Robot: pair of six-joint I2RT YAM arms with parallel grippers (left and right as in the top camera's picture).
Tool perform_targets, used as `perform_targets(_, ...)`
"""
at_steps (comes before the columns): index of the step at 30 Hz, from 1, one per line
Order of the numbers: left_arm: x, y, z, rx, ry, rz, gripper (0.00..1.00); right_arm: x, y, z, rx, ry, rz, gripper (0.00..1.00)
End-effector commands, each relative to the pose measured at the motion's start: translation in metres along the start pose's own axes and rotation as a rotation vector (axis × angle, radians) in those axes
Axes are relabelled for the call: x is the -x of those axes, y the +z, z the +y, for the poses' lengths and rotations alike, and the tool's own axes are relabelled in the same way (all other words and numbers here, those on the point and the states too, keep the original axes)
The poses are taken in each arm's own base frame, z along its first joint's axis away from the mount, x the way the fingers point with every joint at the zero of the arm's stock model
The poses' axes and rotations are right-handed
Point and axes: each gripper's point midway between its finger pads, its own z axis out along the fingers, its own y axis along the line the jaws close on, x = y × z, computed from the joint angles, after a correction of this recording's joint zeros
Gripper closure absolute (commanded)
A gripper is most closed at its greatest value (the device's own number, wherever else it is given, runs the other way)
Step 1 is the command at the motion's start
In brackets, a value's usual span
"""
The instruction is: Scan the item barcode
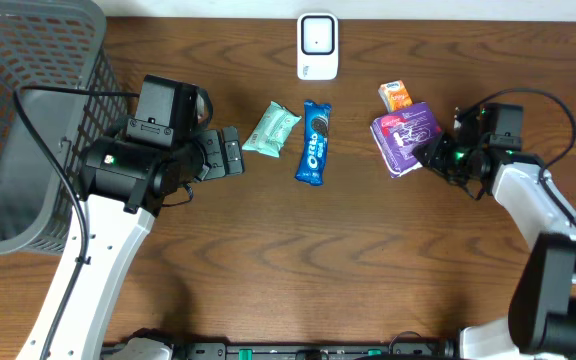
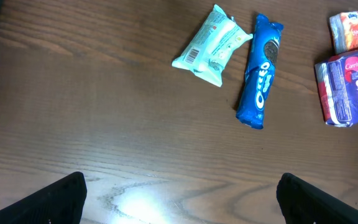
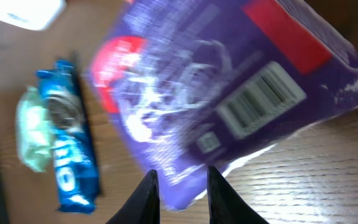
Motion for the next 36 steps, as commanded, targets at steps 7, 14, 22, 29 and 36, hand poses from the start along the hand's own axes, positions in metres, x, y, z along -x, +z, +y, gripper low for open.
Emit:
perform_targets(7, 0.001, 0.001, 0.004, 0.017, 0.012, 0.000, 0.02, 0.010, -0.041, 0.077, 0.149, -0.172, -0.135, 0.45)
perform_targets(14, 0.001, 0.001, 0.004, 0.017, 0.012, 0.000, 0.02, -0.020, 0.002, 0.104, 0.100, -0.228, -0.090, 0.34)
perform_targets(22, 0.001, 0.001, 0.004, 0.018, 0.012, 0.000, 0.02, -0.069, 0.082, 0.132, 0.156, -0.172, 0.020, 0.28)
perform_targets(29, 0.001, 0.001, 0.004, 0.017, 0.012, 0.000, 0.02, -0.077, 0.127, 0.129, 0.188, -0.138, 0.017, 0.20)
perform_targets(36, 0.001, 0.001, 0.004, 0.018, 0.012, 0.000, 0.02, -0.091, 0.157, 0.104, 0.150, -0.085, 0.058, 0.21)
